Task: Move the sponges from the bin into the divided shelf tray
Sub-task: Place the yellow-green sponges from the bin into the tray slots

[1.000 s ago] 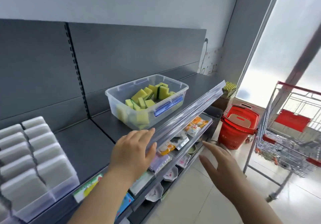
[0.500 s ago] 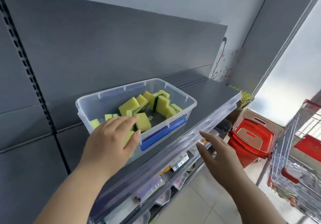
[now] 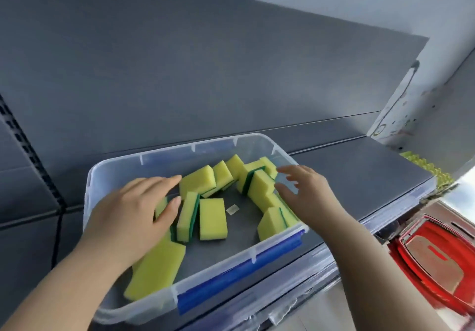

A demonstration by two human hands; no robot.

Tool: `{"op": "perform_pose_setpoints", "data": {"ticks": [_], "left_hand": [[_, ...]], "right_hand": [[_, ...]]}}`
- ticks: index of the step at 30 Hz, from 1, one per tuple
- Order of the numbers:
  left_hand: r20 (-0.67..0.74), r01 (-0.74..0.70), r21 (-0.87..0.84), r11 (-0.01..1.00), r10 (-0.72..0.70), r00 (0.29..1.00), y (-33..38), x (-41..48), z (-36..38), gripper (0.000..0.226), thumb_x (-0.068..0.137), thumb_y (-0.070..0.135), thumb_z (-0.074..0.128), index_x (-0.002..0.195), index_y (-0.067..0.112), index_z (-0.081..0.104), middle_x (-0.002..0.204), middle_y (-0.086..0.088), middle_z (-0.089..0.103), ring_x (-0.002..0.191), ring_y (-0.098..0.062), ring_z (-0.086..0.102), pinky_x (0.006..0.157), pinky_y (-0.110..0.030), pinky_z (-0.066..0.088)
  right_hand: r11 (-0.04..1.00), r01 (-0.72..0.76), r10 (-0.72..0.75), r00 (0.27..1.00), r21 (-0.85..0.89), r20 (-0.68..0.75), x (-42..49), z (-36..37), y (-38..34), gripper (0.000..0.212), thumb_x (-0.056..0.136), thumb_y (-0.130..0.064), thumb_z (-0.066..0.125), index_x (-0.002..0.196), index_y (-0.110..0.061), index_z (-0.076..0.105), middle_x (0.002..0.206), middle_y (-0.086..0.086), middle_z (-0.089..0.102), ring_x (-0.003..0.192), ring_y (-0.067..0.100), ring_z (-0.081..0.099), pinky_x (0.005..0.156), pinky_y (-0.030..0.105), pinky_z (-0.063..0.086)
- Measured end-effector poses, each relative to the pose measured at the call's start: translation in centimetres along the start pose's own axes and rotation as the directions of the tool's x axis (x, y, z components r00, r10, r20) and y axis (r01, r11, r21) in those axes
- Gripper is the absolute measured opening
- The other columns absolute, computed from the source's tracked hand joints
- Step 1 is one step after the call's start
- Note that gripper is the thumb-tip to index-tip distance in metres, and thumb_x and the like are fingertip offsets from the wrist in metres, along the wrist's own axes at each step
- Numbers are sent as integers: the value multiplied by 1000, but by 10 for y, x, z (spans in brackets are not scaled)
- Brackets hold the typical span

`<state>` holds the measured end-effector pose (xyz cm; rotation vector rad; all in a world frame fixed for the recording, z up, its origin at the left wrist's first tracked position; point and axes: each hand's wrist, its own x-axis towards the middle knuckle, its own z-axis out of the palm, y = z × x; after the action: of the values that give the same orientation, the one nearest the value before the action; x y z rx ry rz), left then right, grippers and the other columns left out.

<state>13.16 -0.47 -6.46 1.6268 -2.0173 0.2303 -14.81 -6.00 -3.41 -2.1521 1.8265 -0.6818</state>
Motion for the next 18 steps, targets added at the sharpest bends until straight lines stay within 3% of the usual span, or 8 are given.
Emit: {"op": "perform_pose_setpoints", "data": {"ticks": [6,9,12,14,18], "left_hand": [[-13,62,174,983,-60,998,29,12,-4,46,83,41,39,111,19,69,96,5,70,84,-16,67,60,-29,52],[21,48,273,961,-55,998,44,25,5,46,83,40,37,110,21,69,95,8,70,84,-15,68,60,-29,53],[76,45,331,943,-74,994,56,44,16,44,83,41,37,108,25,69,93,12,70,82,-12,68,58,-26,52],[131,32,336,941,-80,988,67,61,24,42,85,40,39,113,27,67,97,12,69,87,-14,67,64,-28,52],[353,148,258,955,-235,906,83,105,54,42,95,35,42,137,35,41,133,13,49,120,-14,47,89,-31,44]], "right_hand": [[905,182,-14,916,-385,401,97,41,17,36,90,-34,51,117,-10,51,119,9,53,104,23,52,79,29,41],[846,287,-23,861,-449,507,116,52,23,35,89,-27,53,117,-7,47,115,9,52,102,23,52,75,30,41],[899,286,-94,866,-331,492,119,46,28,26,83,-12,53,108,-8,47,106,8,47,75,21,49,63,28,40],[938,273,-170,899,-213,404,114,29,34,24,79,-8,55,101,-8,47,101,6,45,76,25,50,62,27,39],[958,276,-258,947,-74,193,97,-10,51,18,77,-6,57,92,-9,47,91,2,40,75,28,51,63,32,41]]}}
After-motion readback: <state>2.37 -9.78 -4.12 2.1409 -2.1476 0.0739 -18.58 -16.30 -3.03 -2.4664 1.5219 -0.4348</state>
